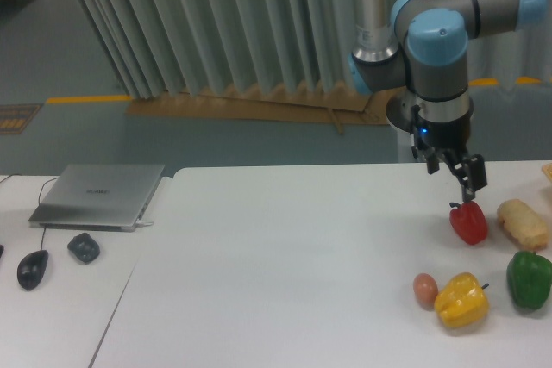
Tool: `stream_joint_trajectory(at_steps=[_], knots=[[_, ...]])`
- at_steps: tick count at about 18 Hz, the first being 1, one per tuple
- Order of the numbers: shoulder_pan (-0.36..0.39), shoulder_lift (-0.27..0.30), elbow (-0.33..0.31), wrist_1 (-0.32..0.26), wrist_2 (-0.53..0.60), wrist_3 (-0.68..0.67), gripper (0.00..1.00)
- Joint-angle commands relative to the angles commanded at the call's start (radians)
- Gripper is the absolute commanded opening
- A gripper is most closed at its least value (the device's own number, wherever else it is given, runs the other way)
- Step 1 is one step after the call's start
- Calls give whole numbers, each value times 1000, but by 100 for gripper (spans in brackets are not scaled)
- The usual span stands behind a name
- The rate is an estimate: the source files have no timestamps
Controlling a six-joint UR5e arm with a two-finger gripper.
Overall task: Place the yellow pepper in a basket
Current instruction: 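Move the open gripper over toward the peppers beside the bread roll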
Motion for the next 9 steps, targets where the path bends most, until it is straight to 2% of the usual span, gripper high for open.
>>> stream_joint_trajectory(at_steps=[6,9], knots=[[34,-17,12,3,2,3,100],[38,-22,14,37,2,-2,100]])
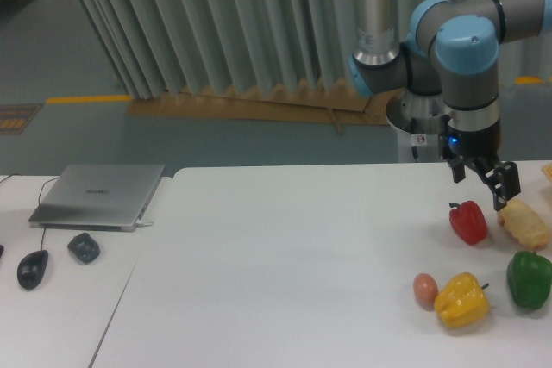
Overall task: Place the yellow pepper in a basket
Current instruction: 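Move the open gripper over toward the peppers beside the bread roll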
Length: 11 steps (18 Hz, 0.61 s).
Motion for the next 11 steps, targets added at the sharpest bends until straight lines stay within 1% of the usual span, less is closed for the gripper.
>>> stream_joint_trajectory(at_steps=[6,7,8,10,11], knots=[[2,-9,-2,6,0,0,100],[2,-14,-2,6,0,-3,100],[-3,-32,-2,6,-2,-11,100],[-14,-58,0,12,3,-61,100],[-15,-66,9,44,-1,-118,100]])
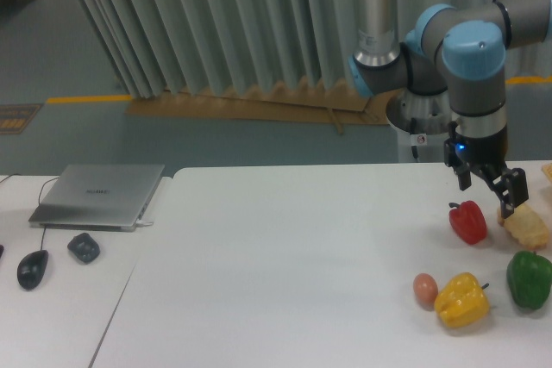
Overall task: Place the yellow pepper in a basket
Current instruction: 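Move the open gripper over toward the peppers beside the bread roll, then lower the gripper down onto the yellow bell pepper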
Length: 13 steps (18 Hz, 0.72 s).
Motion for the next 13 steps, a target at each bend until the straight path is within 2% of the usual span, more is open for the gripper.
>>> stream_joint_trajectory(at_steps=[1,3,7,10,13], knots=[[-27,-26,26,61,-5,-137,100],[-34,-38,31,107,-5,-278,100],[-41,-86,40,149,1,-263,100],[-97,-143,43,141,59,-128,100],[-133,-184,45,140,90,-110,100]])
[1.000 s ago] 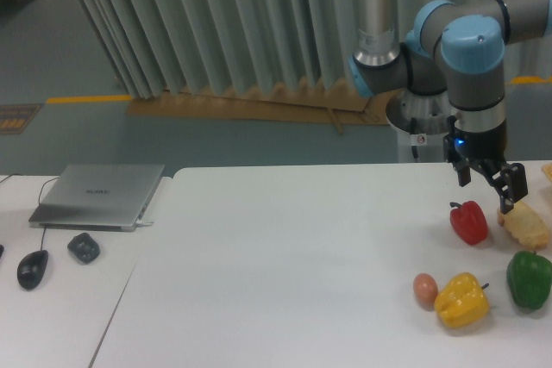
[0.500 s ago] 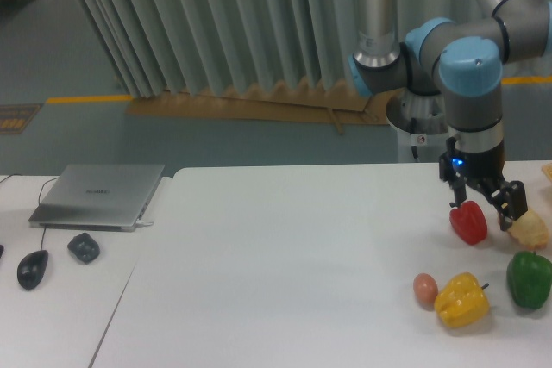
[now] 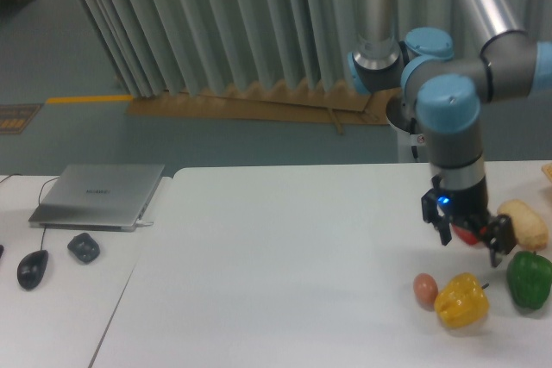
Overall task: Place the yellow pepper in a basket
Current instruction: 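Lower the gripper down onto the yellow bell pepper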
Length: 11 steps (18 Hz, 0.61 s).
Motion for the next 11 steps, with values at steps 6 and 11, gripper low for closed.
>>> stream_joint_trajectory(at_steps=[6,11], knots=[[-5,-23,-11,-15,5,131,100],[8,1,-3,-9,-20,98,100]])
